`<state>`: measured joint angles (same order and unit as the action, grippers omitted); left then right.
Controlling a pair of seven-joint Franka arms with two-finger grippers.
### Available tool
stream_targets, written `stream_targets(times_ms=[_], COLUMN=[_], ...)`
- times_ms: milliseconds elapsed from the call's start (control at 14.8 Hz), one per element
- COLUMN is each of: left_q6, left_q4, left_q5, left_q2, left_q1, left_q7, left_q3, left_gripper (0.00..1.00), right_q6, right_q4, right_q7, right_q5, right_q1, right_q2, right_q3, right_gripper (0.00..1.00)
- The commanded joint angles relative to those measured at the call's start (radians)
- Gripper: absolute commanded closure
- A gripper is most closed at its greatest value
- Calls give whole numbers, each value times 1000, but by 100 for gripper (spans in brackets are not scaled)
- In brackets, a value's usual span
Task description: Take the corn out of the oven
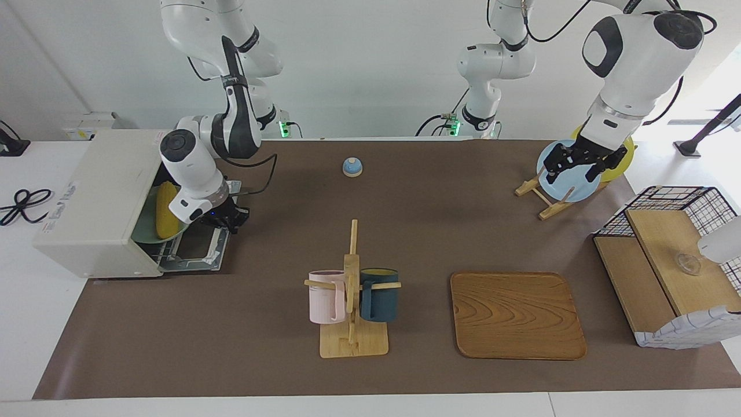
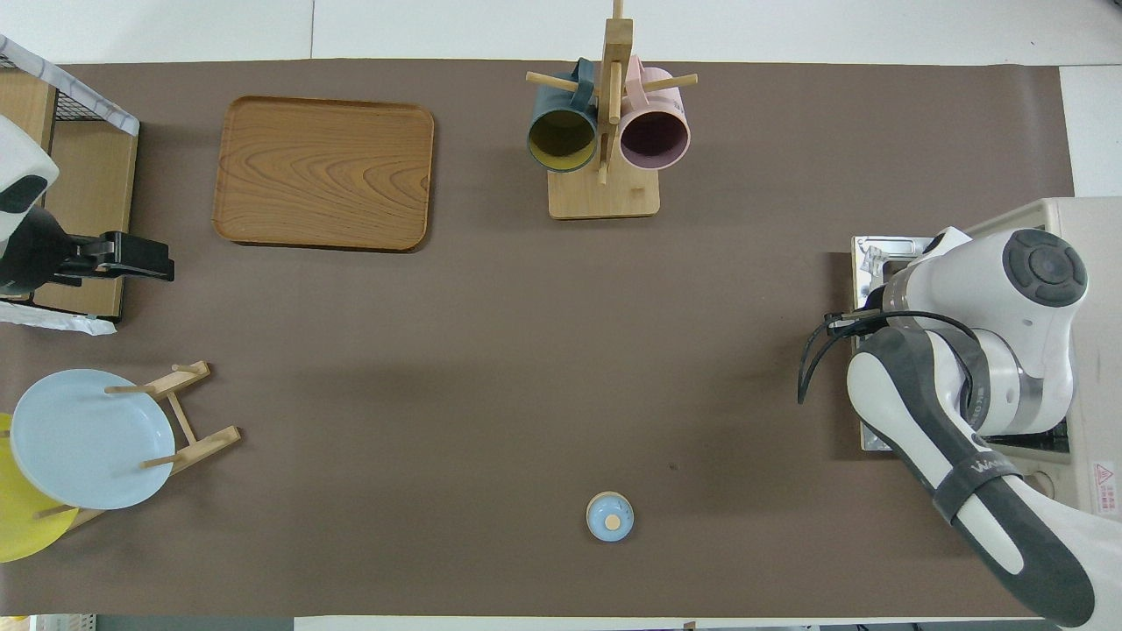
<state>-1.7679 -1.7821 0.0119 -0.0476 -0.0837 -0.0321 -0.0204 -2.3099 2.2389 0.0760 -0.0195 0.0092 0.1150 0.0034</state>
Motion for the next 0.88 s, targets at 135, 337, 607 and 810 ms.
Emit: stream_targets(times_ms=[135,337,607,810], left_q6=[10,8,7,5], left_q4=[-2,-2,-3,-5], left_q5=[-15,-15,-15,-15], left_q2=[-11,-11,-11,-12], left_q1=[10,12,13,13], left_q7=[-2,1,3,0], left_q3=[3,3,0,-1], left_gripper=[0,0,0,0], right_q6=[-9,-22,84,281], right_q4=[10,22,-53,-180], right_q7=[-93,-96,-105,-107], right_q5=[13,13,15,30], right_q1=[27,25,43,43], right_q2=[-11,-12,-9,-23], right_q3=[-13,-13,-13,-14], right_gripper=[100,100,100,98])
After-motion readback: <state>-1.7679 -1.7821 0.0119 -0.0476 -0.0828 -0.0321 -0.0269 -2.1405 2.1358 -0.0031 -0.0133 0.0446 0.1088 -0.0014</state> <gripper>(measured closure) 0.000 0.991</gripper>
